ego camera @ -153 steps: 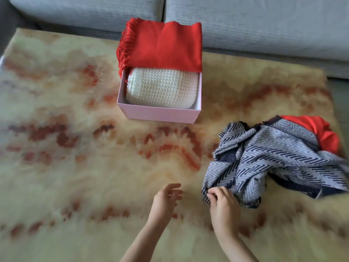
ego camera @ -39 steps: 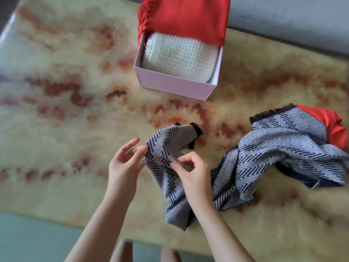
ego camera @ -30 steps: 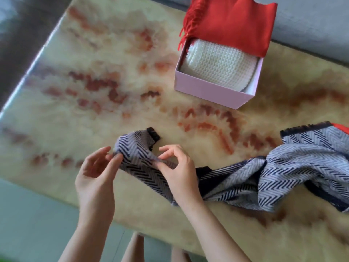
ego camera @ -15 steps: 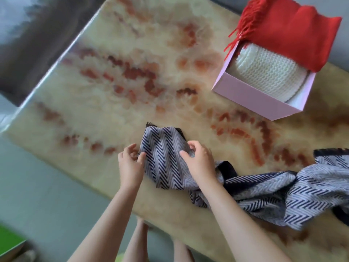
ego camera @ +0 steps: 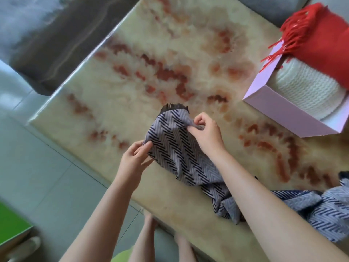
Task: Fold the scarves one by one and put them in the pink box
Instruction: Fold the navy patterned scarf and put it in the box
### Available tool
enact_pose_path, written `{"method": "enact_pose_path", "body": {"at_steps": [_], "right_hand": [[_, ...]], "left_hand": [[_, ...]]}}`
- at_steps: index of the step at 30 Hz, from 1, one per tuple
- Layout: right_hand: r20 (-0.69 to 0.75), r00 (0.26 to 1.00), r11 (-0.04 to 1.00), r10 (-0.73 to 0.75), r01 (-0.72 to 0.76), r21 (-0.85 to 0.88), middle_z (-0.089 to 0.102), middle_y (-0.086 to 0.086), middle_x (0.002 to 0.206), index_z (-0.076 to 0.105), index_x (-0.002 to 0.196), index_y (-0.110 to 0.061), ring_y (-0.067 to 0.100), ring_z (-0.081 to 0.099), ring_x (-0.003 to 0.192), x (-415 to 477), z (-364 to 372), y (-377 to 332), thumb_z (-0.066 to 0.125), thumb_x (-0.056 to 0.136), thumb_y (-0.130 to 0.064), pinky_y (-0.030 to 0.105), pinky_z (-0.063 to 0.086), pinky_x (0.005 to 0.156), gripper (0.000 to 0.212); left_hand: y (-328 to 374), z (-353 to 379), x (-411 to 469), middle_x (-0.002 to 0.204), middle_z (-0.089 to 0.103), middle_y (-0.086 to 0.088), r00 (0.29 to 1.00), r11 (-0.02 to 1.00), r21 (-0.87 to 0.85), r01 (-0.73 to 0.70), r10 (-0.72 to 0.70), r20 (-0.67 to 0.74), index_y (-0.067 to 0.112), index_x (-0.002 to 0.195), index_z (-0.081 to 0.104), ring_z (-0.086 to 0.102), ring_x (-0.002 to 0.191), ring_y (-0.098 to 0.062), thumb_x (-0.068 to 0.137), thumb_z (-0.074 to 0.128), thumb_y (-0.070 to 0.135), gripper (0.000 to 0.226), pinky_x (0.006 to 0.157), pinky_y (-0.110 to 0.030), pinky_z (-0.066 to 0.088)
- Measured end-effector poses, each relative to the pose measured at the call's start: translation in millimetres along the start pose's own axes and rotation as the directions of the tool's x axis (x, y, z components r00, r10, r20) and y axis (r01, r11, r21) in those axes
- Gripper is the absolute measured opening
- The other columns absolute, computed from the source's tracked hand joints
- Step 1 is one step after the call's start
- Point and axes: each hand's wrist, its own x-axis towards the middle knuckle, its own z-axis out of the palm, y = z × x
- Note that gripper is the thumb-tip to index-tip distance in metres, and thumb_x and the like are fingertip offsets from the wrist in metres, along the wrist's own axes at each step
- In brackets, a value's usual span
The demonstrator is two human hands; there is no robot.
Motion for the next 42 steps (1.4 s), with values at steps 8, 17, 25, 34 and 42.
{"method": "enact_pose_path", "body": {"at_steps": [8,17,25,34,42], "right_hand": [[0.085,0.961,0.964,-0.261,0.265,-0.031,0.051,-0.010,0.069,0.049,0.067,-0.023,0.006,0.047,0.065,36,67,-97,0.066,0.075,0.000,0.014,0.032,0.055,0.029],[0.081,0.855,0.848,-0.512,0.518,-0.111,0.054,0.007,0.085,0.059,0.072,-0.010,0.019,0.050,0.075,80,138,-177,0.045,0.066,0.013,0.022,0.034,0.066,0.028],[0.019,0.998,0.958,-0.058,0.062,-0.280,0.029,0.013,0.138,0.036,0.136,-0.009,0.025,0.037,0.126,107,142,-136,0.077,0.076,-0.022,0.026,0.028,0.103,0.074],[0.052,0.997,0.891,-0.065,0.081,-0.446,0.059,0.009,0.100,0.064,0.089,-0.017,0.028,0.038,0.114,109,130,-109,0.070,0.081,-0.035,0.029,0.031,0.086,0.020],[0.037,0.987,0.968,-0.158,0.162,-0.191,0.053,-0.007,0.068,0.052,0.081,-0.020,0.017,0.051,0.069,122,138,-118,0.069,0.082,-0.021,0.032,0.042,0.066,0.017]], "left_hand": [[36,-62,12,0.083,0.061,0.000,0.959,0.960,-0.217,-0.176,0.118,-0.257,0.019,0.081,0.048,0.063,0.072,-0.009,0.087,0.062,0.003,0.022,0.079,-0.030,0.052],[76,-117,36,0.109,0.061,-0.005,0.839,0.919,-0.179,-0.350,0.223,-0.496,0.016,0.140,0.028,0.064,0.095,-0.011,0.084,0.070,0.018,0.070,0.085,-0.028,0.053],[65,-156,71,0.116,0.059,-0.003,0.831,0.975,0.178,-0.133,0.207,-0.516,0.012,0.130,0.049,0.059,0.103,-0.014,0.089,0.059,0.012,0.042,0.097,-0.040,0.049],[97,-138,95,0.105,0.060,-0.002,0.748,0.967,0.246,-0.065,0.210,-0.630,0.015,0.112,0.053,0.060,0.092,-0.015,0.081,0.073,0.023,0.039,0.088,-0.028,0.046],[84,-99,73,0.113,0.052,-0.006,0.763,0.926,-0.367,-0.088,-0.174,-0.623,0.013,0.111,0.041,0.059,0.086,-0.010,0.083,0.070,0.009,0.040,0.074,-0.026,0.053]]}}
